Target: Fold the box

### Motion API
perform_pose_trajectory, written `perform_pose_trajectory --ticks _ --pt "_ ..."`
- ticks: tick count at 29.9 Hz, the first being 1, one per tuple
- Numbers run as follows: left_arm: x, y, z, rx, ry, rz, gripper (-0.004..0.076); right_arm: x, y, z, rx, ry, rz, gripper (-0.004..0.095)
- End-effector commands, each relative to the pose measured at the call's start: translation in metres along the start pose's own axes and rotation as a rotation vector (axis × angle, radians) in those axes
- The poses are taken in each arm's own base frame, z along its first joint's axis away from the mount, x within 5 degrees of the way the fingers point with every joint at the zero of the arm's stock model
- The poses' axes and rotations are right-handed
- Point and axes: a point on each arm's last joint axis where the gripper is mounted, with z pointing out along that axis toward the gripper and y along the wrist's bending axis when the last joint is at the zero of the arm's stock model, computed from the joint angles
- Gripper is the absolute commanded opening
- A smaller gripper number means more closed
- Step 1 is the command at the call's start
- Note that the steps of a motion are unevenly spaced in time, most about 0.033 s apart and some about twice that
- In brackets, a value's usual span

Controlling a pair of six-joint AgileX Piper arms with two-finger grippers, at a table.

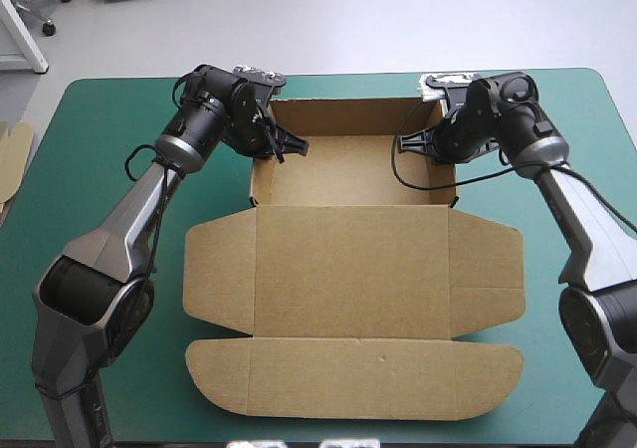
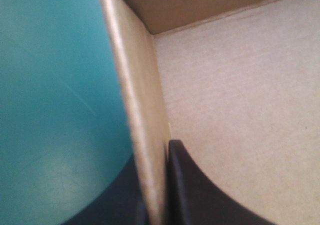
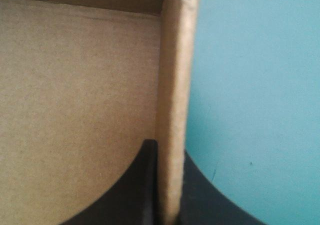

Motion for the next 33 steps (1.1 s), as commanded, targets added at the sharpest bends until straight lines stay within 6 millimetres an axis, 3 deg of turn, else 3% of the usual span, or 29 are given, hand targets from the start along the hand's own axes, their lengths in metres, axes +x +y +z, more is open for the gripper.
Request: perform_pose_trajectory --ticks 1,21,33 --pt "-0.007 0.022 -0.020 -0.084 -0.084 0.000 -0.0015 -0.009 -0.007 -0.021 0.091 -0.051 -0.106 -0.0026" --pt "-0.011 0.032 0.061 -0.205 0.011 0.018 -0.0015 -0.013 -0.004 0.051 0.179 0.064 -0.193 -0.0026" --pt "-0.012 0.038 0.069 -0.286 0.017 0.064 -0.0015 -0.012 0.004 0.070 0.255 0.059 -0.225 -0.0026"
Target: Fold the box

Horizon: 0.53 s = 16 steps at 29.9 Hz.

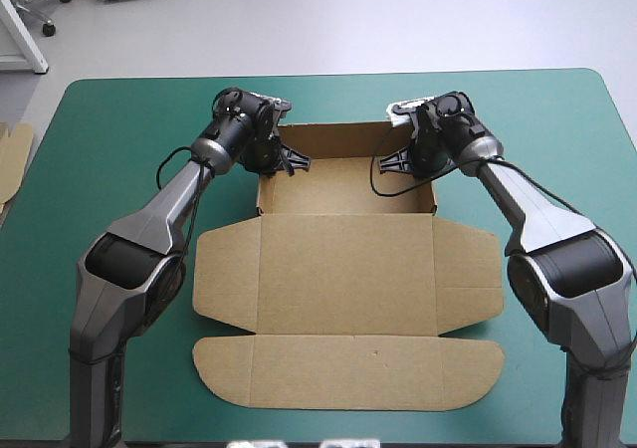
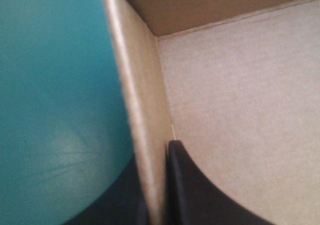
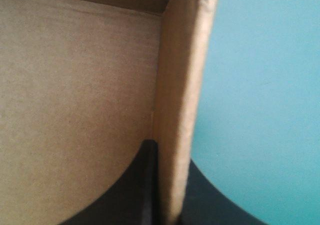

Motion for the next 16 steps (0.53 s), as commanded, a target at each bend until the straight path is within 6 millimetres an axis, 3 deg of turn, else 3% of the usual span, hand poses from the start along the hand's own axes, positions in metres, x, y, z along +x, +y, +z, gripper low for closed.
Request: perform_pose_trajectory --ticks 1,9,16 --pt "-0.011 0.030 -0.026 -0.210 -0.103 0.096 -0.0015 -0.004 -0.017 -0.026 0.133 -0.045 -0.115 -0.0026" --pt "-0.011 0.026 -0.026 -0.161 -0.110 0.066 -0.0014 -0.002 -0.018 -0.033 0.142 -0.028 -0.100 -0.0004" --pt "-0.009 0.023 -0.027 -0.120 -0.097 0.054 0.0027 -0.002 -0.021 -0.048 0.143 -0.052 -0.092 0.0225"
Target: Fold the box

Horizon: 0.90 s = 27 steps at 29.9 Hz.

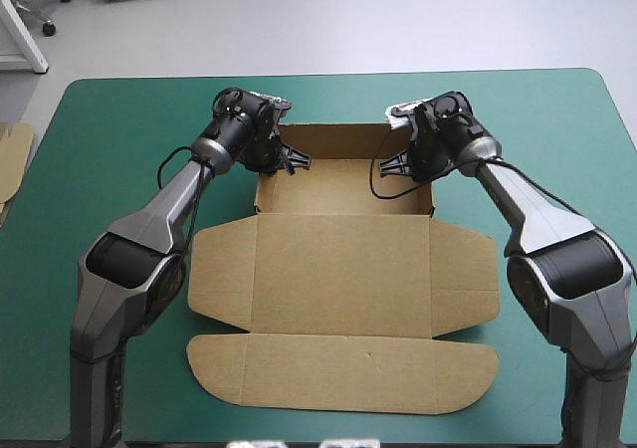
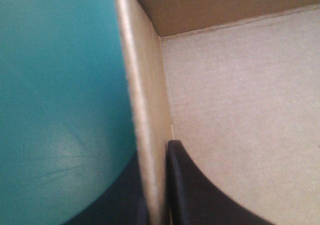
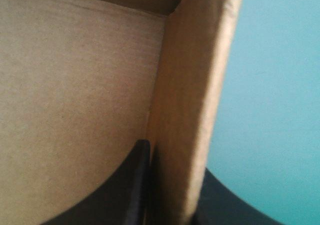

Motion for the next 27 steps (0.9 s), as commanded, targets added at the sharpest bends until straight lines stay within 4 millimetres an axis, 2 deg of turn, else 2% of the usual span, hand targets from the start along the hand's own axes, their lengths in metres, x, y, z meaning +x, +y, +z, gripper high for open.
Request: perform_pose_trajectory --ticks 1,6,9,11,15,21,27 --pt "-0.008 0.023 -0.029 -0.117 -0.095 0.059 0.0054 -0.002 -0.022 -0.044 0.125 -0.069 -0.066 0.0253" --pt "-0.008 0.023 -0.037 -0.104 -0.107 0.069 0.0245 0.000 -0.023 -0.047 0.127 -0.050 -0.063 0.0385" --pt "-0.008 0.022 -0.042 -0.088 -0.115 0.061 0.0362 0.001 -0.023 -0.047 0.128 -0.037 -0.052 0.0396" --pt "-0.008 0.021 -0.046 -0.073 -0.122 0.055 0.0411 0.003 -0.023 -0.048 0.119 -0.028 -0.047 0.0396" --pt "-0.007 0.022 -0.056 -0.065 -0.138 0.049 0.0420 0.003 -0.022 -0.058 0.101 -0.051 -0.037 0.0396" --pt "-0.008 0.021 -0.079 -0.016 -0.204 0.044 0.0419 0.006 -0.025 -0.084 0.083 -0.105 -0.021 0.0396" --pt "-0.002 0.016 -0.082 0.040 -0.153 0.082 0.0419 0.012 -0.019 -0.095 -0.007 -0.075 -0.014 0.0396"
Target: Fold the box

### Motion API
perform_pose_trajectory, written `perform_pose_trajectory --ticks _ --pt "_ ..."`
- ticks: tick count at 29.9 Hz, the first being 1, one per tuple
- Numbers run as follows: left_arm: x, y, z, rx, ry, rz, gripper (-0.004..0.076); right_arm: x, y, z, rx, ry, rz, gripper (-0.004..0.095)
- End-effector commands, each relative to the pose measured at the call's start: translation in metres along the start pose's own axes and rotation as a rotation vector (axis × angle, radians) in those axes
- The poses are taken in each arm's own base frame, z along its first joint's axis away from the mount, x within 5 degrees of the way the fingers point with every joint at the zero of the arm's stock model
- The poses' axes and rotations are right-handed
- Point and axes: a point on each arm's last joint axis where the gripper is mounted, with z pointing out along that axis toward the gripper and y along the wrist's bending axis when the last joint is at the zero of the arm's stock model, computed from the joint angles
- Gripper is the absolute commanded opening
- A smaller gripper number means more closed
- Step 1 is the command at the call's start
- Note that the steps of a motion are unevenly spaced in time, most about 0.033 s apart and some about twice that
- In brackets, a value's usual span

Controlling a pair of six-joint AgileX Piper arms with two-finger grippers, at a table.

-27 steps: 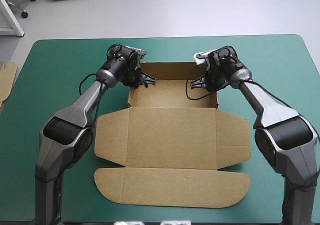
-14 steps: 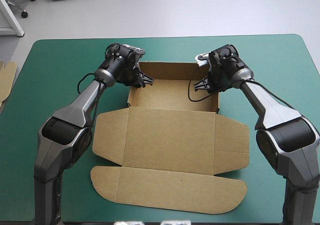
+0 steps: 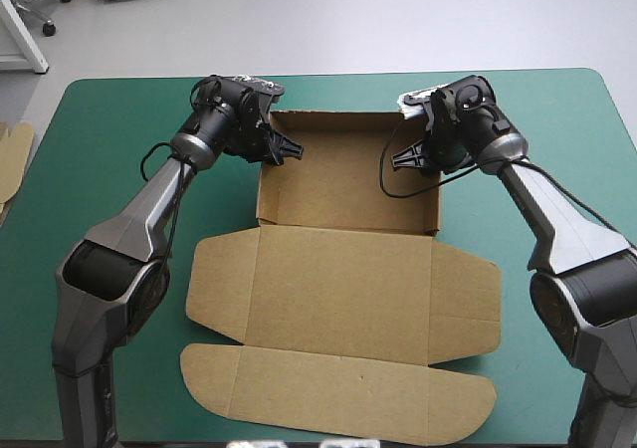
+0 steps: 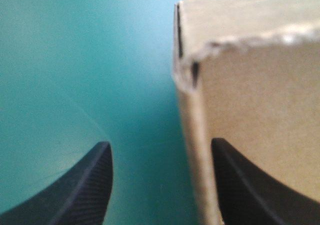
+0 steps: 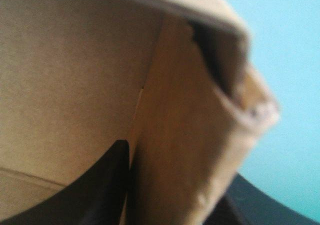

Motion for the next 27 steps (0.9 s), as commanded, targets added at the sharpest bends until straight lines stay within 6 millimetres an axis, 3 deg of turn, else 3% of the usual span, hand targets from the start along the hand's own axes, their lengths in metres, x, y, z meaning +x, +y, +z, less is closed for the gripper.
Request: perform_pose_trajectory --ticks 1,11,14,22,27 --pt "-0.003 0.005 -0.039 0.011 -0.066 0.018 0.0419 0.003 -0.007 -0.035 -0.025 -0.051 0.001 0.0396" --pt "0.006 0.004 -0.071 0.056 -0.052 0.045 0.0433 0.012 -0.009 -0.068 -0.080 -0.104 0.024 0.0441" --pt "0.004 0.003 -0.088 0.085 -0.127 0.037 0.0456 0.017 -0.012 -0.078 -0.063 -0.125 0.025 0.0487" --pt "0.010 -0.003 -0.132 0.120 -0.222 0.069 0.0459 0.030 -0.020 -0.119 -0.070 -0.216 0.054 0.0491" --pt "0.020 -0.011 -0.170 0.122 -0.316 0.101 0.0458 0.050 -0.026 -0.149 -0.078 -0.286 0.064 0.0488"
